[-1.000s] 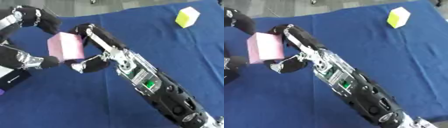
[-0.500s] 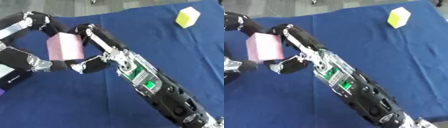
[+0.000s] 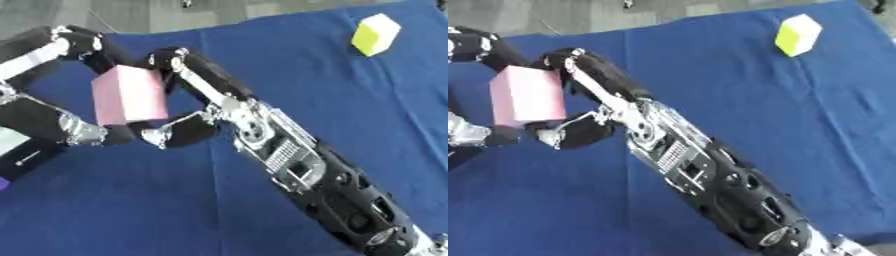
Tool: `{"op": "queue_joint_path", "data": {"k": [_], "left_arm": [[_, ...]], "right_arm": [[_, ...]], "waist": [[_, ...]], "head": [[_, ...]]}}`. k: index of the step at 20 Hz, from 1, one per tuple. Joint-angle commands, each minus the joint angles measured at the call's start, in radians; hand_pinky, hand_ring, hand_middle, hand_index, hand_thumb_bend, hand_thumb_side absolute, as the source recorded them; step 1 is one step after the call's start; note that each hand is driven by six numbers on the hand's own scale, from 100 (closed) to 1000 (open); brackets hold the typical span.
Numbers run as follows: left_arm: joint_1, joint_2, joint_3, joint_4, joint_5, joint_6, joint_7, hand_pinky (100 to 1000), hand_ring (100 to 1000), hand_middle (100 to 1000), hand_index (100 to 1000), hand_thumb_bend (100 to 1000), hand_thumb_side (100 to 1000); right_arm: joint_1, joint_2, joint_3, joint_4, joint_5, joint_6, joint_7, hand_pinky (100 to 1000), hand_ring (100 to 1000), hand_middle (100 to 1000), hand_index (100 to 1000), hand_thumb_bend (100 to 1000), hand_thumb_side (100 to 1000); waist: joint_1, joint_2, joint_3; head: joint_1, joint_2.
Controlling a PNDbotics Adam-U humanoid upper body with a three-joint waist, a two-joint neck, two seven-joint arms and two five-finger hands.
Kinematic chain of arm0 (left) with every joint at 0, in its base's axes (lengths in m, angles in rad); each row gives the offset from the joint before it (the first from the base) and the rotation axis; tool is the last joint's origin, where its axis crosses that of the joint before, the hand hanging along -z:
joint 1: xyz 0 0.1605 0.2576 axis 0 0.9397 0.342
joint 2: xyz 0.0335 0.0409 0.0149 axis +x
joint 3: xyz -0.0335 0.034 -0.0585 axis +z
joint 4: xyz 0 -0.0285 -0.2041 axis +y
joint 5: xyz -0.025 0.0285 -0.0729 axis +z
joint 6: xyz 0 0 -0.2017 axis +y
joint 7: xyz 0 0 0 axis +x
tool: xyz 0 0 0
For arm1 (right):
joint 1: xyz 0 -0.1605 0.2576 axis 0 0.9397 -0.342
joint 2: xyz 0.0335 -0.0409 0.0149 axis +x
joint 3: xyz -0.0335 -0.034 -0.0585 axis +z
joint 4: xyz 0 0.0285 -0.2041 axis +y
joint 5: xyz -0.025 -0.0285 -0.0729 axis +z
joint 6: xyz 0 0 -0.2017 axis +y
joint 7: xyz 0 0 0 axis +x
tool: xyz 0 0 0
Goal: Pick up the objects with one hand, pass them to the other hand, and then place them into the box on the other side of the table.
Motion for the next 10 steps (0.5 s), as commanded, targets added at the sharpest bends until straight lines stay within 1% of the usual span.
{"op": "queue_joint_path", "data": {"k": [1, 4, 6, 7, 9, 10], "left_arm": [[-0.016, 0.004, -0.002, 0.002, -0.012, -0.006, 0.009, 723, 657, 644, 778, 606, 437], [-0.018, 0.002, -0.004, 0.005, -0.016, -0.008, 0.023, 719, 652, 635, 770, 571, 422], [-0.018, 0.001, -0.006, 0.006, -0.019, -0.009, 0.028, 719, 652, 635, 770, 571, 422], [-0.018, 0.001, -0.006, 0.006, -0.020, -0.010, 0.029, 712, 642, 619, 750, 459, 357], [-0.020, -0.001, -0.007, 0.006, -0.027, -0.010, 0.030, 712, 641, 617, 748, 445, 341], [-0.020, -0.001, -0.007, 0.007, -0.032, -0.010, 0.029, 710, 639, 614, 744, 441, 309]], "right_arm": [[-0.023, 0.002, -0.005, -0.036, -0.011, 0.002, 0.000, 601, 649, 526, 578, 100, 100], [-0.024, 0.002, -0.004, -0.036, -0.015, 0.006, 0.002, 601, 650, 527, 578, 100, 100], [-0.024, 0.002, -0.004, -0.036, -0.017, 0.007, 0.002, 601, 650, 527, 578, 100, 100], [-0.024, 0.002, -0.004, -0.037, -0.018, 0.008, 0.003, 603, 650, 527, 578, 100, 100], [-0.024, 0.001, -0.003, -0.037, -0.020, 0.008, 0.005, 603, 650, 527, 578, 100, 100], [-0.024, 0.002, -0.003, -0.037, -0.021, 0.009, 0.006, 603, 650, 527, 579, 100, 100]], "waist": [[-0.007, 0.003, 0.002], [-0.007, 0.003, 0.002], [-0.007, 0.003, 0.002], [-0.007, 0.003, 0.002], [-0.007, 0.003, 0.002], [-0.008, 0.003, 0.002]], "head": [[0.002, -0.007], [0.002, -0.007], [0.003, -0.007], [0.003, -0.007], [0.003, -0.008], [0.003, -0.008]]}}
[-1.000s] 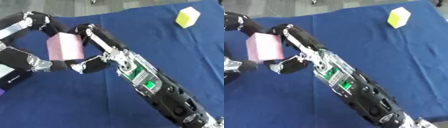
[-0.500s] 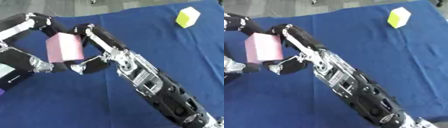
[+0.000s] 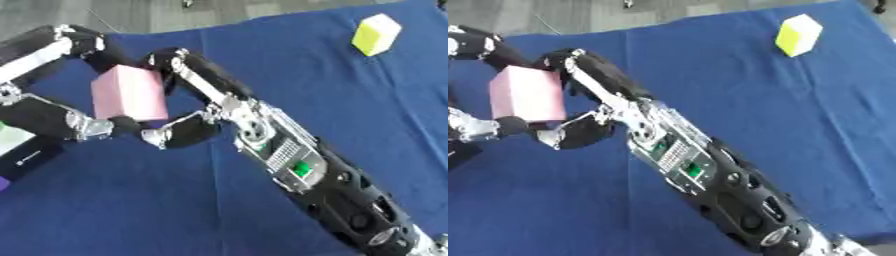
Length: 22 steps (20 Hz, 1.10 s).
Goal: Pick up the objects with one hand, pass them to the other hand, and then place them into the box on the other side of the table.
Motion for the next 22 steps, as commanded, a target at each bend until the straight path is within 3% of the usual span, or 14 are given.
{"op": "queue_joint_path", "data": {"k": [1, 3, 8, 18, 22], "left_arm": [[-0.017, 0.008, -0.001, -0.001, -0.019, 0.000, 0.002, 710, 639, 614, 744, 441, 301], [-0.018, 0.006, -0.004, 0.002, -0.028, -0.001, -0.004, 709, 638, 613, 743, 445, 275], [-0.018, 0.004, -0.004, 0.006, -0.031, -0.012, -0.041, 719, 650, 632, 767, 569, 257], [-0.020, -0.003, -0.002, 0.013, -0.046, -0.033, -0.092, 721, 656, 641, 780, 645, 224], [-0.022, -0.012, -0.001, 0.017, -0.055, -0.031, -0.084, 709, 638, 618, 766, 580, 226]], "right_arm": [[-0.024, 0.003, -0.003, -0.036, -0.011, 0.001, 0.000, 602, 650, 527, 579, 100, 100], [-0.024, 0.003, -0.002, -0.037, -0.015, 0.002, 0.001, 602, 650, 527, 578, 100, 100], [-0.025, 0.004, -0.004, -0.043, -0.020, 0.001, 0.000, 600, 650, 527, 578, 100, 100], [-0.025, 0.004, -0.004, -0.049, -0.028, 0.001, -0.005, 599, 652, 527, 578, 100, 100], [-0.024, 0.004, -0.004, -0.053, -0.033, 0.002, -0.004, 599, 652, 527, 578, 100, 100]], "waist": [[-0.008, 0.003, 0.001], [-0.008, 0.003, 0.001], [-0.008, 0.003, 0.002], [-0.007, 0.003, 0.001], [-0.007, 0.004, 0.000]], "head": [[0.002, -0.007], [0.002, -0.007], [0.002, -0.006], [0.001, -0.007], [0.000, -0.008]]}}
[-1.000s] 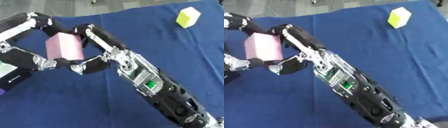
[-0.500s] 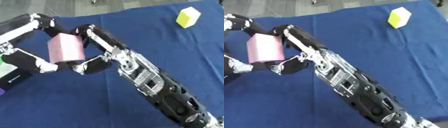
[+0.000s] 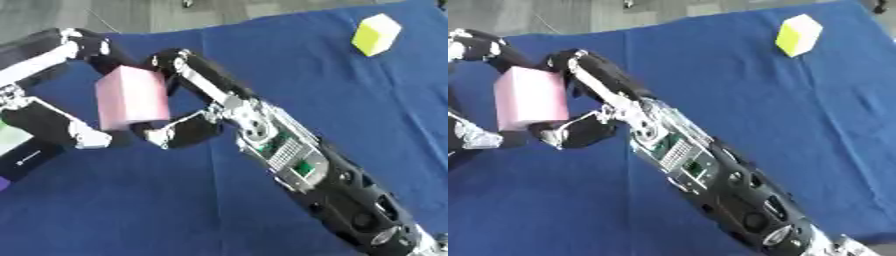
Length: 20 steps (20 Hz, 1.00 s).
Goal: Pick up the objects with one hand, pass them to the other hand, and then place them into the box on the other side of the table.
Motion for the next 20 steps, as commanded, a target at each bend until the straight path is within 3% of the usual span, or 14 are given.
{"op": "queue_joint_path", "data": {"k": [1, 8, 13, 20], "left_arm": [[-0.012, -0.005, -0.005, 0.005, -0.014, 0.004, 0.007, 706, 634, 613, 762, 563, 225], [-0.017, -0.016, -0.015, 0.018, -0.030, 0.014, 0.053, 683, 605, 580, 723, 451, 243], [-0.023, -0.024, -0.022, 0.025, -0.050, 0.008, 0.064, 670, 589, 560, 695, 392, 201], [-0.022, -0.029, -0.023, 0.031, -0.059, 0.007, 0.082, 650, 564, 525, 650, 224, 191]], "right_arm": [[-0.024, 0.012, -0.003, -0.049, -0.013, -0.004, -0.005, 599, 652, 527, 578, 100, 100], [-0.022, 0.011, -0.003, -0.050, -0.023, 0.004, -0.009, 595, 651, 525, 577, 100, 100], [-0.022, 0.011, -0.002, -0.056, -0.044, -0.016, -0.004, 595, 650, 525, 577, 100, 100], [-0.021, 0.011, -0.001, -0.054, -0.057, -0.026, 0.000, 618, 666, 535, 587, 100, 100]], "waist": [[-0.007, 0.004, 0.000], [-0.007, 0.004, -0.001], [-0.007, 0.005, -0.001], [-0.008, 0.005, -0.002]], "head": [[0.001, -0.008], [0.001, -0.009], [0.002, -0.010], [0.001, -0.009]]}}
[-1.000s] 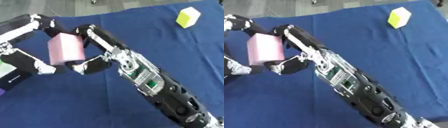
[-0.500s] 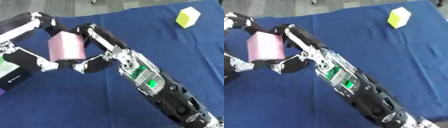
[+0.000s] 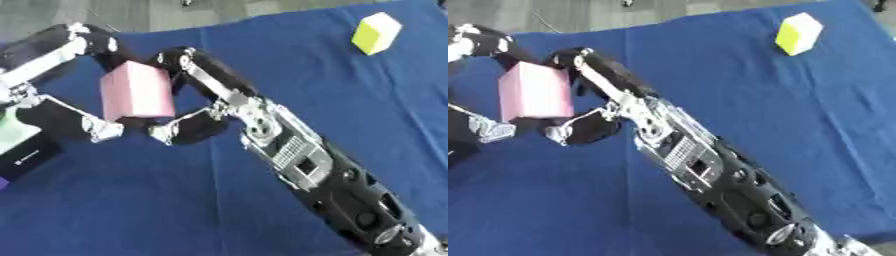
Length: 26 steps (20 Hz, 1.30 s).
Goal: Pick up the objects with one hand, pass them to the other hand, and then place them into the box on the other side of the table.
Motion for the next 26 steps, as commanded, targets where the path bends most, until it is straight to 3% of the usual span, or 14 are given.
{"op": "queue_joint_path", "data": {"k": [1, 3, 8, 9, 10, 12, 15, 19, 26], "left_arm": [[-0.009, 0.004, -0.006, 0.013, -0.013, 0.007, 0.017, 646, 558, 516, 639, 192, 201], [-0.008, 0.005, -0.006, 0.012, -0.010, 0.009, 0.030, 640, 550, 501, 618, 134, 209], [-0.005, 0.011, -0.003, 0.007, -0.015, 0.013, 0.052, 633, 539, 482, 591, 109, 213], [-0.004, 0.012, -0.002, 0.007, -0.018, 0.014, 0.054, 629, 533, 472, 578, 112, 207], [-0.003, 0.013, 0.000, 0.006, -0.020, 0.015, 0.057, 629, 533, 470, 575, 114, 205], [0.000, 0.016, 0.004, 0.005, -0.024, 0.017, 0.063, 625, 526, 457, 556, 127, 191], [0.004, 0.022, 0.012, 0.001, -0.029, 0.018, 0.068, 621, 523, 453, 550, 141, 179], [0.015, 0.037, 0.021, -0.004, -0.034, 0.020, 0.071, 616, 521, 454, 551, 160, 162], [0.032, 0.060, 0.029, -0.010, -0.030, 0.017, 0.055, 611, 520, 455, 552, 179, 144]], "right_arm": [[-0.026, 0.020, 0.009, -0.053, -0.018, -0.022, 0.006, 637, 677, 543, 595, 100, 100], [-0.026, 0.019, 0.009, -0.054, -0.019, -0.029, 0.013, 670, 697, 564, 615, 100, 100], [-0.027, 0.017, 0.006, -0.054, -0.017, -0.048, 0.026, 695, 719, 593, 650, 113, 100], [-0.027, 0.016, 0.006, -0.055, -0.014, -0.050, 0.027, 702, 729, 610, 667, 196, 100], [-0.027, 0.015, 0.005, -0.055, -0.011, -0.052, 0.030, 704, 731, 615, 672, 218, 111], [-0.028, 0.013, 0.005, -0.057, -0.001, -0.057, 0.041, 717, 749, 645, 706, 341, 183], [-0.029, 0.010, 0.004, -0.064, 0.017, -0.070, 0.068, 737, 772, 681, 738, 409, 254], [-0.029, 0.006, -0.002, -0.070, 0.047, -0.081, 0.099, 746, 790, 712, 776, 411, 335], [-0.030, 0.002, -0.006, -0.073, 0.083, -0.071, 0.106, 745, 793, 720, 781, 397, 386]], "waist": [[-0.008, 0.001, 0.000], [-0.009, 0.001, 0.000], [-0.009, 0.000, 0.001], [-0.009, 0.000, 0.001], [-0.009, 0.000, 0.001], [-0.010, 0.000, 0.001], [-0.010, 0.000, 0.001], [-0.010, 0.000, 0.001], [-0.010, 0.000, 0.000]], "head": [[0.001, -0.008], [0.001, -0.008], [0.002, -0.008], [0.002, -0.008], [0.002, -0.007], [0.003, -0.006], [0.002, -0.006], [0.000, -0.009], [-0.002, -0.015]]}}
